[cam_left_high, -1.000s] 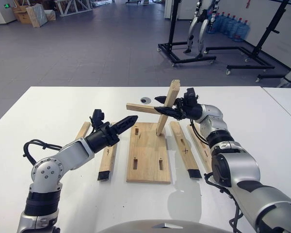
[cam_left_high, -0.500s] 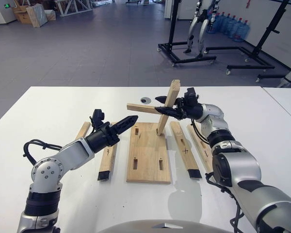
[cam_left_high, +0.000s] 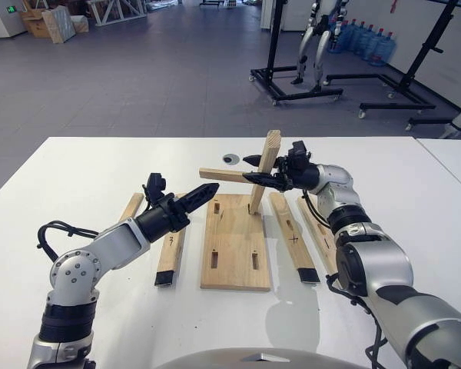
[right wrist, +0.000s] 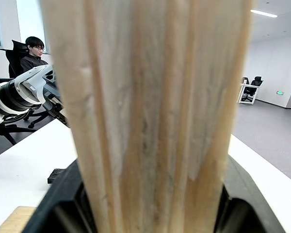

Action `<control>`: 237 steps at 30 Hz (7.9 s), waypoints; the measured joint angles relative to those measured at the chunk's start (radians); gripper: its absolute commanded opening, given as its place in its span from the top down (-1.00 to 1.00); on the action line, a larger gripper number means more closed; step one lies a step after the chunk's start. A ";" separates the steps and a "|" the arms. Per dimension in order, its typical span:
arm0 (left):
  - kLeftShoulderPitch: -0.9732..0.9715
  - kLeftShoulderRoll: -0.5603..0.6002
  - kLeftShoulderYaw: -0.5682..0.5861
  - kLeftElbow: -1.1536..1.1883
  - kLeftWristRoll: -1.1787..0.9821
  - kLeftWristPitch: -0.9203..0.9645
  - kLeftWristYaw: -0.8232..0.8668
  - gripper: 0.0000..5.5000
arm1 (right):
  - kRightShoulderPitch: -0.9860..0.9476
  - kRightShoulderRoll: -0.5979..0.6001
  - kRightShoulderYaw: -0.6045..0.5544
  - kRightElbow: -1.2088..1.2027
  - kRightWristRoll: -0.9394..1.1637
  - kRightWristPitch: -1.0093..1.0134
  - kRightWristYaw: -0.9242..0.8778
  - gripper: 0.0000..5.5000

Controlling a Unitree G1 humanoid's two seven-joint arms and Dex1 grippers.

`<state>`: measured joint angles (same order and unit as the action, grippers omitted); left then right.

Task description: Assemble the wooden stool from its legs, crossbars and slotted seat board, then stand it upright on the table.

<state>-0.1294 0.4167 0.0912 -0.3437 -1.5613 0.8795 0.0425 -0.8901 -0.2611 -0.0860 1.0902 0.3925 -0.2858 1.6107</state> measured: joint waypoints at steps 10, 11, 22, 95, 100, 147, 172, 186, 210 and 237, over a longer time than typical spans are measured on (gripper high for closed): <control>0.001 -0.011 -0.002 -0.002 0.000 0.000 0.005 -0.49 | 0.020 0.003 0.003 0.023 -0.001 0.005 -0.008 0.25; 0.001 -0.011 -0.002 -0.002 0.000 0.000 0.006 -0.49 | 0.019 0.000 0.002 0.036 -0.003 0.018 -0.018 0.25; 0.002 -0.018 -0.003 -0.003 0.000 0.000 0.006 -0.49 | 0.012 -0.031 0.078 0.068 -0.044 0.213 -0.213 0.25; 0.062 0.503 -0.492 -0.009 1.549 -0.462 -0.597 -0.49 | 0.458 -0.155 -0.289 -1.181 0.039 1.041 -1.236 -0.60; 0.104 0.469 -0.515 -0.062 1.615 -0.432 -0.621 -0.49 | 0.458 -0.158 -0.275 -1.167 0.038 1.033 -1.253 -0.60; -0.093 0.052 0.316 -0.132 1.162 0.090 -0.336 -0.49 | 0.902 -0.262 -0.007 -1.587 -0.081 1.644 -1.437 -0.25; -0.203 0.031 0.538 -0.028 0.653 0.143 -0.460 -0.49 | 0.420 -0.330 -0.354 -1.174 0.022 1.456 -1.195 0.26; -0.432 -0.122 0.341 0.000 0.076 0.134 -0.189 -0.49 | 0.179 -0.122 -0.298 -1.382 0.682 1.657 -1.033 0.26; -0.461 -0.007 0.156 0.066 -0.325 0.010 -0.063 -0.49 | 0.254 -0.125 -0.102 -1.383 0.846 1.564 -0.975 0.26; -0.450 0.035 0.108 0.115 -0.405 0.038 -0.034 0.13 | 0.272 -0.124 -0.039 -1.409 0.870 1.489 -1.025 0.26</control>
<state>-0.5794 0.4517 0.1992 -0.2286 -1.9665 0.9180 0.0089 -0.6177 -0.3855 -0.1247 -0.3189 1.2629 1.2034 0.5853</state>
